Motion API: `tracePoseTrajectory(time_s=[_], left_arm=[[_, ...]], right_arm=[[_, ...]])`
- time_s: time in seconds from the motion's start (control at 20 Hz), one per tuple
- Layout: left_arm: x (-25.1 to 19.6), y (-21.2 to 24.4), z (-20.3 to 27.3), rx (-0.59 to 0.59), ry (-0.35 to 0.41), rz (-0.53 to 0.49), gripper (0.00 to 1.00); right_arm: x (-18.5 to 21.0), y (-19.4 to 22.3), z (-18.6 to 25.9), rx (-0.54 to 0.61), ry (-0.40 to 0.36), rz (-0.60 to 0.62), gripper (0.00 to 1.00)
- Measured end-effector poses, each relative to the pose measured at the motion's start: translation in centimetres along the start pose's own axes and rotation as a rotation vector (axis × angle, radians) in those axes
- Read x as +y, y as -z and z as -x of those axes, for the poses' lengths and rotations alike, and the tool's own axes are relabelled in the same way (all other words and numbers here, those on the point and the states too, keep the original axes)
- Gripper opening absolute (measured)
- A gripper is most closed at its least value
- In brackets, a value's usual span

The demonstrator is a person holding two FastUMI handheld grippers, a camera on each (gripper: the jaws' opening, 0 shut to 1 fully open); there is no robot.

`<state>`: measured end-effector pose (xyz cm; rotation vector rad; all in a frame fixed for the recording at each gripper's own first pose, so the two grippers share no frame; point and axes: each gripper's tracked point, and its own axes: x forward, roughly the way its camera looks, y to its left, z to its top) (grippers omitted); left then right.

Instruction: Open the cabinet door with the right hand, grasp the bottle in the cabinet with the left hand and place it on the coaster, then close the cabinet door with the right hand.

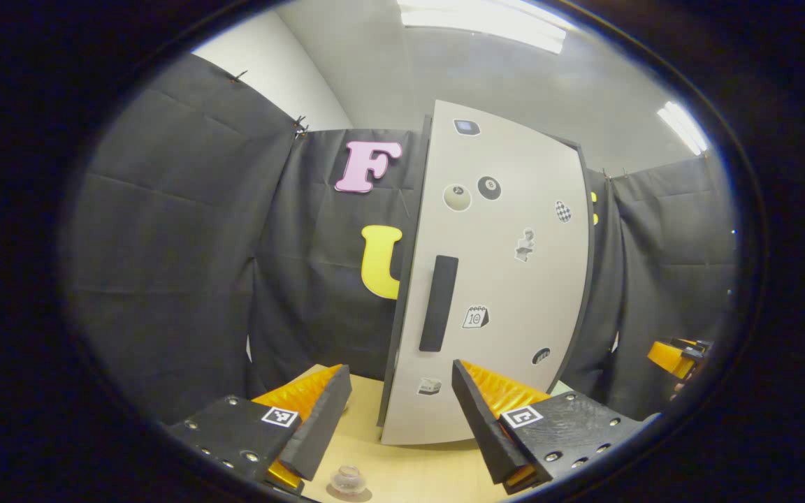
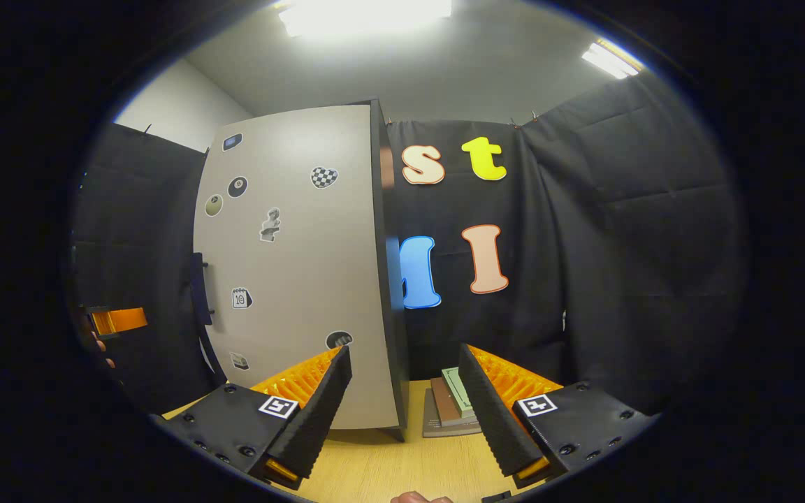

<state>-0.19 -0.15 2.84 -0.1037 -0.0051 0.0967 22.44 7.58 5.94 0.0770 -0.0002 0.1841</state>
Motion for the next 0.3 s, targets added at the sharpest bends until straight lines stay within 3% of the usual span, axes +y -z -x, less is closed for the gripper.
tracePoseTrajectory(time_s=[0.25, 0.3], left_arm=[[0.66, -0.63, 0.26, -0.009, 0.009, -0.008, 0.87], [0.86, -0.75, 0.3, -0.009, 0.011, -0.024, 0.89]], right_arm=[[-0.28, 0.82, 0.2, 0.016, 0.051, -0.016, 0.98], [-0.12, 0.91, 0.26, 0.021, 0.063, -0.017, 0.92]])
